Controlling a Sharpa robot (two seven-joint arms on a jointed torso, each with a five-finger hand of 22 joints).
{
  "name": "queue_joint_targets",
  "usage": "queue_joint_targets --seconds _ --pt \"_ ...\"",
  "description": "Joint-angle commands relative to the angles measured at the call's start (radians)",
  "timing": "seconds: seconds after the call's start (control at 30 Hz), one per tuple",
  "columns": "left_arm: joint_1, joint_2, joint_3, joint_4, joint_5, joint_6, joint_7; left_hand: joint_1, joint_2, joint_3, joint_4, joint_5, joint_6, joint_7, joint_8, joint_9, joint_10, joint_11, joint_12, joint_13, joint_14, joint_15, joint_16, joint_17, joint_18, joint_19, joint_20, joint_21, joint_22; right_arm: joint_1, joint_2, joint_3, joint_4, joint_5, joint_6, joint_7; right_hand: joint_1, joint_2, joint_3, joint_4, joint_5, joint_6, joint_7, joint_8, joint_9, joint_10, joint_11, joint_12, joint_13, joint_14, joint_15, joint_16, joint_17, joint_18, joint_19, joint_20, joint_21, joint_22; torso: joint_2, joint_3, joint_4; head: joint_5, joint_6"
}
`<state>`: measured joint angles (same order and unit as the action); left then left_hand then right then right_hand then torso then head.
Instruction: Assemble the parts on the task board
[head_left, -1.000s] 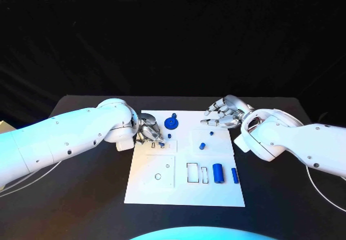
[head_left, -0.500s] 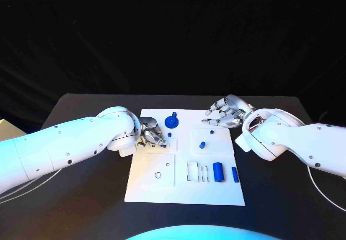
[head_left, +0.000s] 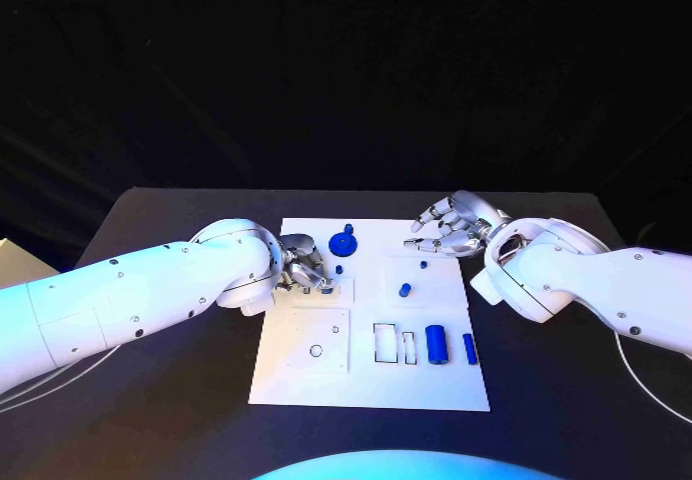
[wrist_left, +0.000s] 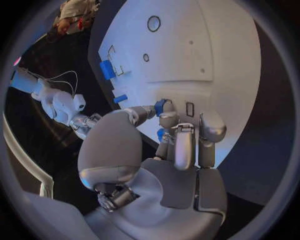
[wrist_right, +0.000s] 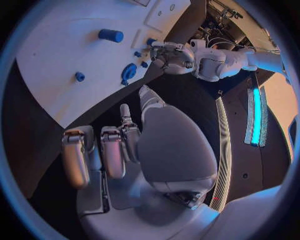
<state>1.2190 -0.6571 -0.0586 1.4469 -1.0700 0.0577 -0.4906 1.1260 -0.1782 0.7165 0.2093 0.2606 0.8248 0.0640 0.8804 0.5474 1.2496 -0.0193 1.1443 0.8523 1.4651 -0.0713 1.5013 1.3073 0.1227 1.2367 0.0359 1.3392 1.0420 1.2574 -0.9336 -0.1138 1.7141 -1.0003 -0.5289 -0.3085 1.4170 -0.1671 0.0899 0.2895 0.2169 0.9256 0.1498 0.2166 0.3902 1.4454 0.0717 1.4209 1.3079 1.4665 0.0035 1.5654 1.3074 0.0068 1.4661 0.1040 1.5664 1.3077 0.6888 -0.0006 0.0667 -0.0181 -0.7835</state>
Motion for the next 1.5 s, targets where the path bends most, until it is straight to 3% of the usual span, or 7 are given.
queue_joint_targets --seconds 0.03,0.37,1.2,1.5 --pt "-0.003 -0.002 -0.001 0.003 -0.020 -0.014 0.001 -0.011 0.001 0.221 -0.215 0.010 0.013 -0.009 0.007 -0.003 0.010 -0.001 0.008 0.003 0.066 -0.006 0.006 0.104 -0.012 0.007 0.000 0.005 0.003 -0.001 -0.001 0.000 0.000 -0.004 0.013 0.004 -0.009 -0.002 -0.003 0.003 -0.004 -0.003 -0.002 0.005 0.001 -0.001 -0.005 -0.007 0.132 0.101 -0.009 -0.001 0.249 -0.007 0.105 -0.005 0.004 0.263 0.001 0.0003 0.0006 -0.002 0.000" --pt "-0.004 -0.009 0.000 0.005 -0.019 -0.007 -0.002 -0.028 -0.001 0.236 -0.226 0.034 0.018 -0.011 0.013 -0.009 0.018 -0.003 0.013 0.010 0.068 -0.008 0.010 0.111 -0.014 0.012 -0.002 0.010 0.010 -0.002 0.000 0.000 -0.001 -0.004 0.013 0.004 -0.011 -0.002 -0.004 0.002 -0.004 -0.004 -0.002 0.006 0.001 0.000 -0.006 -0.006 0.133 0.101 -0.009 -0.001 0.249 -0.007 0.105 -0.005 0.004 0.263 0.000 -0.0003 0.0010 -0.002 -0.004" --pt "-0.004 -0.008 0.000 0.000 -0.020 0.019 -0.006 -0.032 -0.002 0.239 -0.229 0.040 0.019 -0.012 0.015 -0.011 0.020 -0.004 0.015 0.013 0.068 -0.009 0.010 0.113 -0.014 0.014 -0.002 0.012 0.014 -0.004 0.001 0.000 -0.003 -0.004 0.015 0.004 -0.013 -0.001 -0.004 0.002 -0.003 -0.005 -0.002 0.007 0.001 0.000 -0.006 -0.006 0.132 0.101 -0.010 -0.001 0.249 -0.007 0.105 -0.005 0.004 0.263 -0.001 0.0007 -0.0002 0.001 -0.009" --pt "-0.004 -0.001 -0.001 -0.003 -0.024 0.042 -0.007 -0.044 -0.007 0.243 -0.241 0.060 0.024 -0.014 0.019 -0.016 0.030 -0.006 0.024 0.026 0.071 -0.010 0.014 0.122 -0.015 0.016 -0.004 0.016 0.019 -0.004 0.002 0.000 -0.004 -0.004 0.015 0.004 -0.013 -0.001 -0.004 0.002 -0.003 -0.005 -0.002 0.007 0.001 0.000 -0.006 -0.006 0.132 0.101 -0.010 -0.001 0.249 -0.007 0.105 -0.005 0.004 0.263 0.000 0.0012 -0.0004 0.002 -0.010"
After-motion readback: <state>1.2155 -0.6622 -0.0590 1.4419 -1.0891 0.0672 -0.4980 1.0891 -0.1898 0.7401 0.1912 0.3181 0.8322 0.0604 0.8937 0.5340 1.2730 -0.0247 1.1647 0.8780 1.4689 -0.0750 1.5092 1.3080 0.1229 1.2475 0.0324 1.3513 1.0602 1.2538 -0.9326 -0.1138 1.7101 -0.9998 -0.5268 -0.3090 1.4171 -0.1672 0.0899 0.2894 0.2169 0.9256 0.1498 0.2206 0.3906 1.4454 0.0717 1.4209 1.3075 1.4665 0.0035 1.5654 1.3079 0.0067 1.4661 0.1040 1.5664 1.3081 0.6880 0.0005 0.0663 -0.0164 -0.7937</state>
